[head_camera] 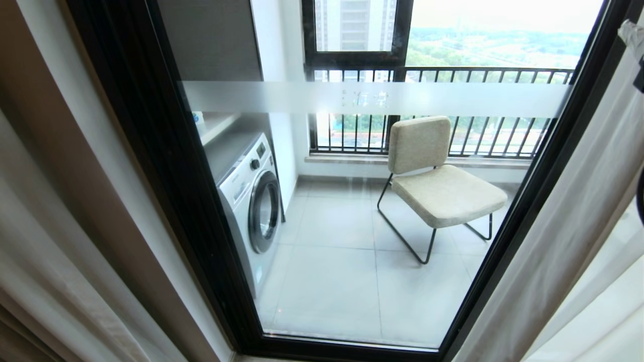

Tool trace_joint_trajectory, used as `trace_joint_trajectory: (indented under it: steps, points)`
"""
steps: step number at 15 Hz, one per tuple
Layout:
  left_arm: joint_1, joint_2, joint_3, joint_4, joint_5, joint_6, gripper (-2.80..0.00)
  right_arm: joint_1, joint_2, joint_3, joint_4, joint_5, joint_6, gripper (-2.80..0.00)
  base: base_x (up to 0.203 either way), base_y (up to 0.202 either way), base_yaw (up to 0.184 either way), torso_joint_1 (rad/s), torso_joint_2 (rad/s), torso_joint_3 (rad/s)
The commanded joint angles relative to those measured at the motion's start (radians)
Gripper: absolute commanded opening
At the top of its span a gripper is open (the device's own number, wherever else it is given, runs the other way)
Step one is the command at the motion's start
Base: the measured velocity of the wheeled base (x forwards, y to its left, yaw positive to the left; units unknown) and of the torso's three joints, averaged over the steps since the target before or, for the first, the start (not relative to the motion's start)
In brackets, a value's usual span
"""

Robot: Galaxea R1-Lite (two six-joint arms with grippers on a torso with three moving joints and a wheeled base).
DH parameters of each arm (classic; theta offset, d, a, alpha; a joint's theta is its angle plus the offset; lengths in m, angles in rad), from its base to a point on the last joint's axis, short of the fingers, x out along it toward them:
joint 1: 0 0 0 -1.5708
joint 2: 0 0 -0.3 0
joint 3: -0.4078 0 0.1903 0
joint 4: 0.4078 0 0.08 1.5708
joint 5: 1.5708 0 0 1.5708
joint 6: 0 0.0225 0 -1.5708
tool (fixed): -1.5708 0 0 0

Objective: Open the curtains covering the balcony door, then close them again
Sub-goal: Close the inner curtains on both sides

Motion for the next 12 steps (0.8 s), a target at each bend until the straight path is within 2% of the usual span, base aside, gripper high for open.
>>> trace_joint_trajectory:
  steps: [1, 6, 12]
  points:
    - [0.000, 0.000, 0.000, 0.000, 0.000, -0.001, -2.80, 0.001, -0.044, 0.027, -0.002, -0.001, -0.003, 0.00, 0.000, 0.000, 0.000, 0.000, 0.00, 0.000]
    - [0.000, 0.000, 0.000, 0.000, 0.000, -0.001, -2.80, 0.002, -0.243, 0.188, 0.056, -0.001, -0.005, 0.00, 0.000, 0.000, 0.000, 0.000, 0.00, 0.000]
    - [0.000, 0.000, 0.000, 0.000, 0.000, -0.001, -2.80, 0.002, -0.492, 0.370, 0.205, -0.001, -0.005, 0.00, 0.000, 0.000, 0.000, 0.000, 0.00, 0.000]
